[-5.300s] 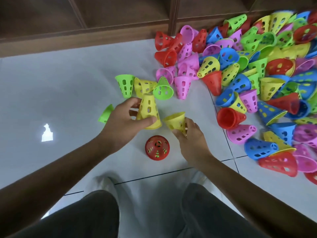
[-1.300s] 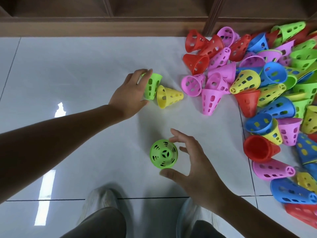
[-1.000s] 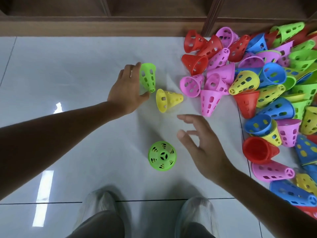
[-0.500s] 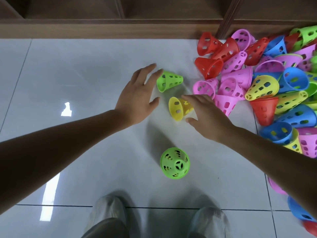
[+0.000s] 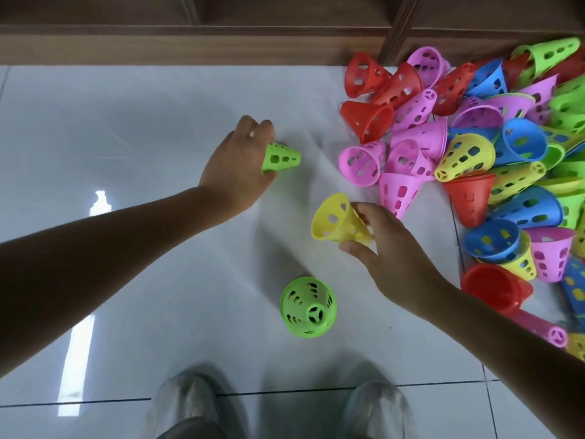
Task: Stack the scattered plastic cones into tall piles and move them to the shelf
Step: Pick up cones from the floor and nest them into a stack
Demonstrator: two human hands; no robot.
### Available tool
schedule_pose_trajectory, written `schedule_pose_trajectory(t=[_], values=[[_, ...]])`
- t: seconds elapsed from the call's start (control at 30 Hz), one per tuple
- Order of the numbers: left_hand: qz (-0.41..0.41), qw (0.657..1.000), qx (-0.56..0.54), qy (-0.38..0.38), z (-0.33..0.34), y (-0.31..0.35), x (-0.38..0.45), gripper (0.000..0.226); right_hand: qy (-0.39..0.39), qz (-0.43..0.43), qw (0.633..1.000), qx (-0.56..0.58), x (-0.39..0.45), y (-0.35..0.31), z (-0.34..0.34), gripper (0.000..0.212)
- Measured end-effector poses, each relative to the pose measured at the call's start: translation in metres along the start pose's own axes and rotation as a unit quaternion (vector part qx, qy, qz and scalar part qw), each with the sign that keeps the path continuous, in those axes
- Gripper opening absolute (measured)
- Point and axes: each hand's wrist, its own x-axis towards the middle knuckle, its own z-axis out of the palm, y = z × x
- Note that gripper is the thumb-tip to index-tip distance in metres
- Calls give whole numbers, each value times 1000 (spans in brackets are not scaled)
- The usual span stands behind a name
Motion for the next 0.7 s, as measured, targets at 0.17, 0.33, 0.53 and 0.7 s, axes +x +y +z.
schedule_pose_trajectory(t=[0.17, 0.33, 0.53, 0.7], values=[[-86, 996, -6, -33, -14, -9, -23, 68, 16, 23, 998, 58, -35, -11, -14, 47], [-150, 982, -111, -15, -32, -2, -62, 45, 11, 22, 997, 75, -65, -31, -30, 52], [-214, 925, -315, -9, -53, 26, -111, 28, 21, -6, 999, 42, -85, -51, -37, 51], [-220, 892, -396, 1, -77, 47, -146, 24, 57, -46, 997, -16, -97, -68, -41, 49]])
